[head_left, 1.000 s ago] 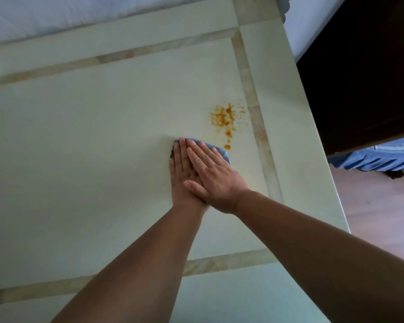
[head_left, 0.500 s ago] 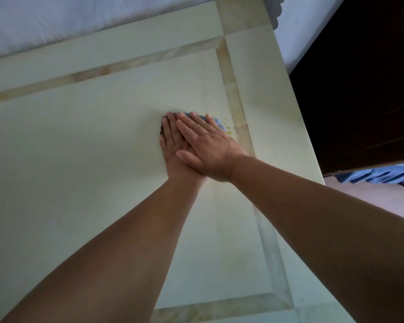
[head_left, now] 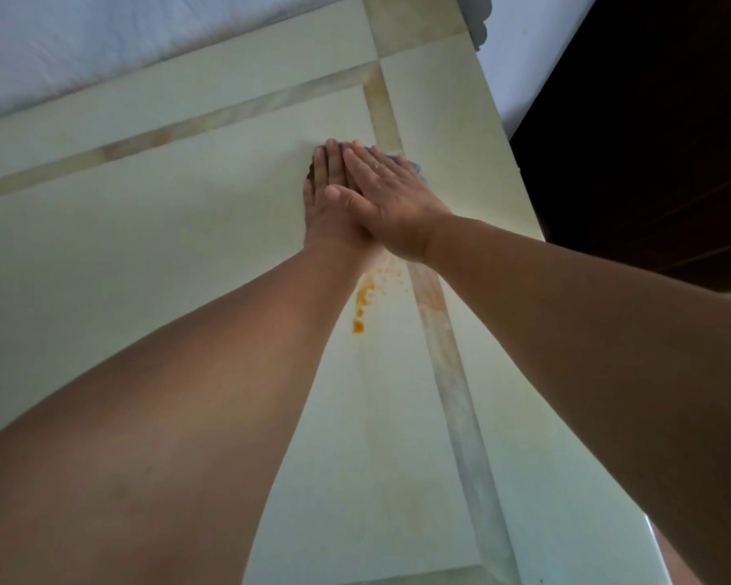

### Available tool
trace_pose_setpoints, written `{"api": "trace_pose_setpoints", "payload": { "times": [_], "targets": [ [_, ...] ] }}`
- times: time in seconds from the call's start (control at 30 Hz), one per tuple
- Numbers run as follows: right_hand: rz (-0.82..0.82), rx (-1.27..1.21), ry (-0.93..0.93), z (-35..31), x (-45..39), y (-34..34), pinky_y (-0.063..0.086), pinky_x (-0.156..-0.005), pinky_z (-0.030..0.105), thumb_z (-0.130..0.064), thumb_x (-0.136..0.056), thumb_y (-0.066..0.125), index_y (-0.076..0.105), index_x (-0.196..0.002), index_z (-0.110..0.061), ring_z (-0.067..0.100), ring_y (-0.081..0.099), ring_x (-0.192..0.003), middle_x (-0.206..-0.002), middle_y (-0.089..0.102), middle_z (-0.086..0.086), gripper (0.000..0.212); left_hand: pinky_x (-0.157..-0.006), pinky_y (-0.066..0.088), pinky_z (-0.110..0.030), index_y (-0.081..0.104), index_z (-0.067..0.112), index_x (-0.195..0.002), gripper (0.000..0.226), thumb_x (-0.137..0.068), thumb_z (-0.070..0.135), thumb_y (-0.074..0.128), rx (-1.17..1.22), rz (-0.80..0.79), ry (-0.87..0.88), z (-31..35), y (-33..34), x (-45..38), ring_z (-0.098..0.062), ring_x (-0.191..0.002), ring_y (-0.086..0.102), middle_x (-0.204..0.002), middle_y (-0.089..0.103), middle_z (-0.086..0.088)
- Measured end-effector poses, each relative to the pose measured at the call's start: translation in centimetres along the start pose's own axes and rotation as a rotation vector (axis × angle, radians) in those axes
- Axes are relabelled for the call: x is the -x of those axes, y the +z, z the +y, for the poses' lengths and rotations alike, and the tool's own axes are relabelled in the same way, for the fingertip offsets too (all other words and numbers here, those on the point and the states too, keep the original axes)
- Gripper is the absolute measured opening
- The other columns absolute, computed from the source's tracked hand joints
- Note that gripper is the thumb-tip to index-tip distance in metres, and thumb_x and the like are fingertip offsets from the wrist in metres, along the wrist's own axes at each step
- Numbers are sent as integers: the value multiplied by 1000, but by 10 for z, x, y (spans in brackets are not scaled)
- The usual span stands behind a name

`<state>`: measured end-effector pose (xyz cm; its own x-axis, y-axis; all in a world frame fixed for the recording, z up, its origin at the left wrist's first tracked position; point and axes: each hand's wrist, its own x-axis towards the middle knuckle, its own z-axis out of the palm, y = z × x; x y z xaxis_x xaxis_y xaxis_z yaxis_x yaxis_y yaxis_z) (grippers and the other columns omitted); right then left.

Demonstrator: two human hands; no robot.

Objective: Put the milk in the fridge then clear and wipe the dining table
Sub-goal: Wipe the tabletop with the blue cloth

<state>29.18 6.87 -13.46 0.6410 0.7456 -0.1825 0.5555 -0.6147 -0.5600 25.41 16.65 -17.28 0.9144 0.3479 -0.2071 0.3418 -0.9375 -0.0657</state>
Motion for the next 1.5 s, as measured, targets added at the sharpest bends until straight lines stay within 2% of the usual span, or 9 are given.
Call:
{"api": "trace_pose_setpoints", "payload": {
  "times": [0.33, 0.67, 0.87, 0.97, 1.07, 1.13, 1.27, 1.4, 1.5],
  "targets": [
    [39, -30, 73, -18, 75, 24, -4, -123, 32, -65, -90, 18, 5, -158, -16, 15, -3, -152, -166, 3, 1, 84, -121, -6, -45, -13, 15, -155, 83, -96, 60, 24, 24, 4, 93, 15, 10, 73, -28, -149, -19, -162, -21, -10],
    [43, -28, 116, -82, 198, 82, -10, -120, 29, -74, -79, 8, 5, -158, -21, 16, -8, -152, -166, 0, 0, 96, -121, -9, -43, -19, 20, -154, 80, -97, 58, 23, 98, -81, 140, 1, 26, 219, -25, -147, -25, -160, -28, -8],
    [44, -30, 142, -111, 254, 118, -9, -121, 31, -75, -83, 10, 2, -158, -27, 14, -10, -151, -166, 0, -3, 89, -122, -7, -40, -23, 23, -152, 78, -98, 54, 23, 173, -162, 184, -21, 37, 291, -20, -146, -28, -158, -32, -3],
    [59, -34, 167, -128, 277, 134, -9, -121, 32, -73, -86, 10, 5, -158, -31, 14, -10, -151, -166, 1, -3, 83, -123, -5, -36, -15, 24, -155, 74, -99, 51, 25, 269, -125, 265, -40, 42, 324, -19, -149, -19, -162, -22, 0],
    [30, -3, 188, -140, 291, 140, -6, -122, 33, -68, -92, 15, 17, -156, -34, 15, -9, -152, -166, 4, -1, 72, -122, 9, -31, 8, 23, -157, 65, -101, 44, 34, 573, -91, 325, -63, 38, 361, -18, -152, 2, -165, 7, 0],
    [39, 60, 206, -147, 296, 140, 0, -123, 35, -63, -97, 23, 24, -155, -27, 18, -1, -153, -165, 11, 1, 68, -121, 19, -39, 23, 21, -155, 58, -102, 41, 38, 699, -40, 261, -79, 34, 384, -17, -150, 13, -162, 23, -2],
    [191, 191, 210, -154, 288, 131, 26, -114, 37, -50, -97, 40, 43, -144, -14, 27, 35, -138, -149, 44, 6, 59, -118, 25, -50, 43, 10, -145, 51, -97, 30, 39, 659, 180, 23, -112, 35, 408, -24, -148, 24, -154, 38, -9],
    [80, 247, 292, -158, 275, 158, 2, -121, 52, -60, -93, 38, 22, -155, -21, 35, 6, -150, -162, 17, 13, 74, -121, 19, -44, 38, 9, -147, 50, -100, 21, 46, 680, 176, -201, -136, 42, 419, -24, -150, 17, -158, 31, -9],
    [55, 390, 265, -172, 282, 191, -10, -117, 60, -61, -96, 24, 4, -158, -24, 38, -12, -150, -164, -5, 15, 75, -123, 6, -37, 15, 9, -156, 66, -101, 29, 45, 637, -20, -234, -139, 51, 428, -22, -152, 0, -165, 6, -6]
  ]
}}
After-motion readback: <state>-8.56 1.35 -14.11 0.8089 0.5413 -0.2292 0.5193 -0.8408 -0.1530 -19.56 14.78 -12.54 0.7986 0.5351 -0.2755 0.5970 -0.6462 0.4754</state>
